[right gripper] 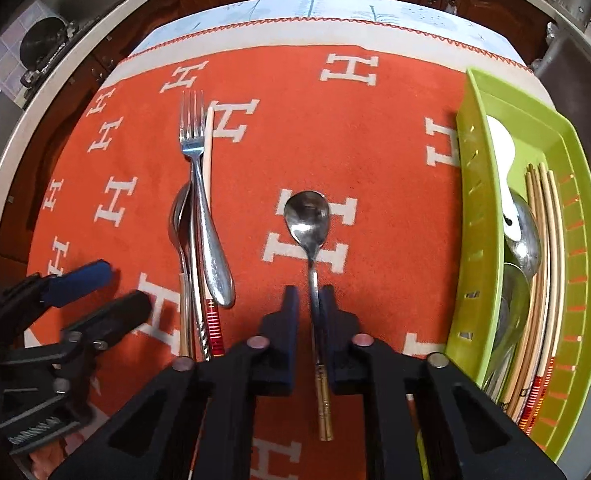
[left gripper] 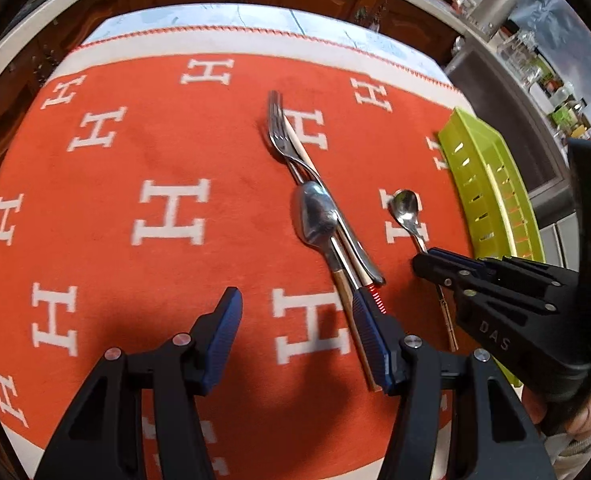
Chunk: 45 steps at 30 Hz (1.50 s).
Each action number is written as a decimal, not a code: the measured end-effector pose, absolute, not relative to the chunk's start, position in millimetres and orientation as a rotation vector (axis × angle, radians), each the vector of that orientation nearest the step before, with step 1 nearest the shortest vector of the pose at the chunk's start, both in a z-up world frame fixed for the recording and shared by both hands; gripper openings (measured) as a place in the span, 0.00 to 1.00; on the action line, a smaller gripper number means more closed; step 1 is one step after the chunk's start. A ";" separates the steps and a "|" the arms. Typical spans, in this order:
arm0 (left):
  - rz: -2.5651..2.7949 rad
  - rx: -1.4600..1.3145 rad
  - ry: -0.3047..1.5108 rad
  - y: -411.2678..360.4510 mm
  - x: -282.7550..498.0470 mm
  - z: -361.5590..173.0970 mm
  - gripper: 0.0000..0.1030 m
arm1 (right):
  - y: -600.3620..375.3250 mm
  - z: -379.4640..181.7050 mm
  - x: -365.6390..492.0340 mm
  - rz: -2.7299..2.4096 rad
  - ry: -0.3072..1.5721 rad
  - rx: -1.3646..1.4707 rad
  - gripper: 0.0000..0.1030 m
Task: Organize utensils
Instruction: 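Grasp the small gold-handled spoon with the right tool while the left tool grasps the steel spoon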
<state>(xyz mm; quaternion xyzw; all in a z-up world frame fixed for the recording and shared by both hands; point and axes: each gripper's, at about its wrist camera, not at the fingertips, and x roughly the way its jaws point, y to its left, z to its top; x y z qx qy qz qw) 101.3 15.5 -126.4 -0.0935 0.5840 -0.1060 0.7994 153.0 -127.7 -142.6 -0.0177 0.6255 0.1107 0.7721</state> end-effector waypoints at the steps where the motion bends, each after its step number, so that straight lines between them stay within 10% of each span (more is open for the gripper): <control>1: -0.230 -0.199 1.261 12.5 101.9 -128.3 0.54 | -130.7 -142.7 153.4 0.248 1.359 -0.011 0.04; 24: -0.060 0.061 1.244 -21.9 95.4 -137.2 0.52 | -148.6 -132.6 119.4 0.299 1.311 0.081 0.04; 26: -0.070 0.068 1.236 -25.9 94.0 -136.8 0.40 | -149.8 -132.5 117.7 0.302 1.309 0.091 0.04; 28: -0.072 0.081 1.230 -29.1 93.7 -134.5 0.05 | -152.6 -131.1 115.3 0.309 1.304 0.109 0.04; 45: -0.196 -0.143 1.157 -9.6 72.8 -76.4 0.04 | -217.1 -73.1 86.6 0.320 1.177 0.309 0.04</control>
